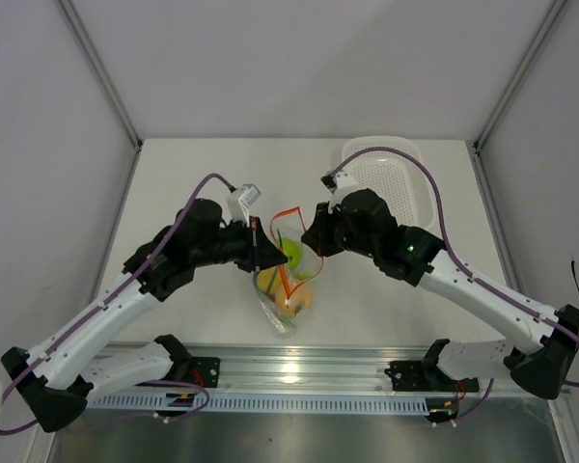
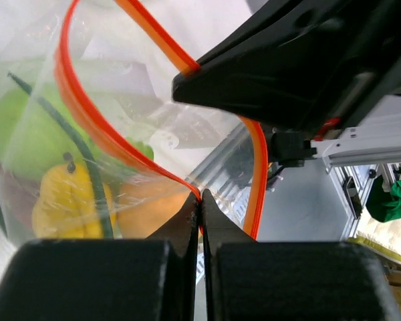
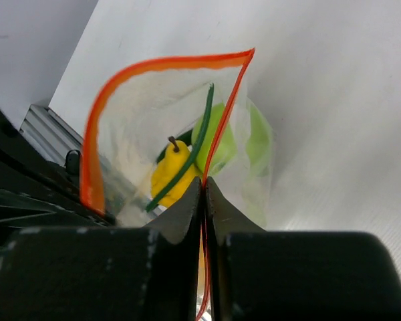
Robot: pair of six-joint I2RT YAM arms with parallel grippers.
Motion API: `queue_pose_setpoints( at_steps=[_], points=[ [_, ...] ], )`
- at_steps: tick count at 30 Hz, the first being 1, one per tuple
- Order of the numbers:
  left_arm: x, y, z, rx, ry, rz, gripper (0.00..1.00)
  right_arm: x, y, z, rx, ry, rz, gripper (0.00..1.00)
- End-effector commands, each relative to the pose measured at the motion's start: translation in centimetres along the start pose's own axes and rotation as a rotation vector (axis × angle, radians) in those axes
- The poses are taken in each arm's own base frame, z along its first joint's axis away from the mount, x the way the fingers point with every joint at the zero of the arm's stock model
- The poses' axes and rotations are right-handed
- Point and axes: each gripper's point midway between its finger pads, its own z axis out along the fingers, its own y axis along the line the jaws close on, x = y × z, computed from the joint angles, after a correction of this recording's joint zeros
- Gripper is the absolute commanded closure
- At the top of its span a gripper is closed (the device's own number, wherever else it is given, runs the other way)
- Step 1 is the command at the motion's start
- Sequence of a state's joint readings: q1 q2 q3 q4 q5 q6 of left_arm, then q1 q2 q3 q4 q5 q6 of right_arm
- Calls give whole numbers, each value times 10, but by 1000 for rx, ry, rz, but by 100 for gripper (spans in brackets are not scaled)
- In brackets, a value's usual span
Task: Place the food in the zip-top bag and seal the zipper
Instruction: Adjust the zipper food storage bag at the center of the board.
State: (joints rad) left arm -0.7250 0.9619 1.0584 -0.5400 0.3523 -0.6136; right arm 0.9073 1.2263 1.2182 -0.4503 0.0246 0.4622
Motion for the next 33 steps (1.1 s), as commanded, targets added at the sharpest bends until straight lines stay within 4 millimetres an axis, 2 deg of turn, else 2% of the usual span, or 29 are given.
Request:
queue_pose_setpoints(
  at_steps=[1,2,5,9,10,11,13,15,16,17,18,19,20,23,24,26,27,28,30,31,33],
  points=[
    [21,16,12,-11,49,-56,99,-14,6,7,-26,-38,-9,94],
    [25,17,14,-3,59,-64,99,-8,10,12,-51,-10,-13,93],
    [31,15,16,23,65,-97,99,-9,8,20,-47,-6,-29,90],
    [24,3,12,65,43,-103,99,-17,-2,31,-22,10,-42,85],
    [20,-1,10,72,35,-106,99,-25,0,29,-25,-4,-46,80],
    [16,-4,8,78,25,-104,99,-29,-1,28,-18,-10,-57,65],
    [9,-10,6,84,8,-106,100,-40,-1,20,-3,-36,-71,53],
    [1,-15,3,90,-12,-109,100,-45,-1,11,4,-54,-84,45],
    [0,-17,4,94,-12,-117,99,-53,-4,-2,27,-87,-85,40],
    [-2,-18,4,99,-13,-117,100,-53,-5,-9,31,-96,-88,27],
    [-4,-21,4,106,-16,-118,99,-52,-5,-16,35,-99,-98,20],
    [-4,-21,7,109,-8,-123,99,-57,-4,-32,35,-132,-101,11],
    [-4,-22,7,115,-7,-123,99,-52,-7,-37,40,-126,-105,1],
    [-3,-22,11,122,7,-126,100,-38,-5,-61,7,-109,-114,1],
    [-1,-20,13,117,14,-129,99,-21,-12,-62,14,-64,-114,1],
    [2,-16,15,108,17,-131,99,-7,-12,-75,-6,-51,-111,1],
    [2,-15,15,105,16,-127,99,2,-15,-78,-5,-35,-107,1],
    [3,-14,15,102,18,-128,100,21,-19,-76,-2,6,-104,1],
    [5,-11,17,94,23,-128,100,31,-23,-85,6,2,-74,1],
    [7,-10,18,94,28,-128,100,45,-29,-82,22,27,-67,1],
    [9,-9,18,94,39,-124,100,53,-36,-84,43,22,-20,0]
  ],
)
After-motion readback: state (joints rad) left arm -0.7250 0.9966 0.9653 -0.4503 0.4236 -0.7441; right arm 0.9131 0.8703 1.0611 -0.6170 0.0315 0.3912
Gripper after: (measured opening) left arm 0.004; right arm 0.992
